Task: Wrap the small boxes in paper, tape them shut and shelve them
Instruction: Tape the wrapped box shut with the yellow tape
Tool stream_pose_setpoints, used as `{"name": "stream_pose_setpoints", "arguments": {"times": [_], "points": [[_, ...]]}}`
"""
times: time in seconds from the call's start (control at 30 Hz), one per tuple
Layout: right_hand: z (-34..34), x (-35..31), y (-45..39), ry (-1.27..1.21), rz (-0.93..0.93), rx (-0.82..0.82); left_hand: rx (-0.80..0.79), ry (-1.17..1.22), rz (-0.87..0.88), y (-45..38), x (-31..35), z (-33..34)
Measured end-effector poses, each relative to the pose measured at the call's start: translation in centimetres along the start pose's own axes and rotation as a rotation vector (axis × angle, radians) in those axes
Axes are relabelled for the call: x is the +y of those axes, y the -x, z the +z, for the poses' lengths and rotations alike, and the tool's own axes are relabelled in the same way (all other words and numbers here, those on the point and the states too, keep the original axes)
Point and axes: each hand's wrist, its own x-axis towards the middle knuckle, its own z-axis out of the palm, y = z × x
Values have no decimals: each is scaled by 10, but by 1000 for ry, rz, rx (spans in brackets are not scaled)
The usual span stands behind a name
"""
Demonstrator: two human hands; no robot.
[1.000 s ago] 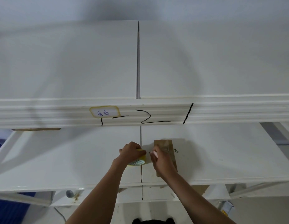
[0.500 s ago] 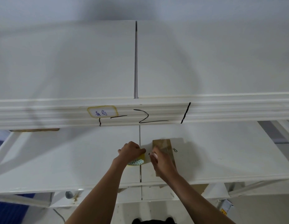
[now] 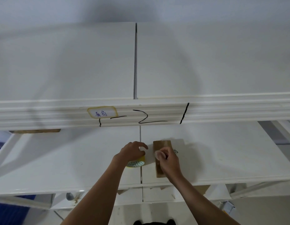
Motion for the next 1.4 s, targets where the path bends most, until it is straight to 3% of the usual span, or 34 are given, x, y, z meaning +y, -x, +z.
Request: {"name": "stream_pose_setpoints", "arguments": {"times": [0.17, 0.3, 0.57, 1.23, 1.4], "points": [[-1, -2, 0, -118, 77, 45, -43, -64, 35, -2, 11, 0], [1, -1, -1, -150, 109, 44, 18, -50, 31, -1, 5, 4], [6, 3, -3, -113, 102, 67, 132, 109, -18, 6, 1, 17], [13, 7, -5, 12, 95, 110, 202, 215, -90, 33, 8, 23], [5, 6, -8, -28, 90, 128, 283, 266, -256, 48, -26, 4]]}}
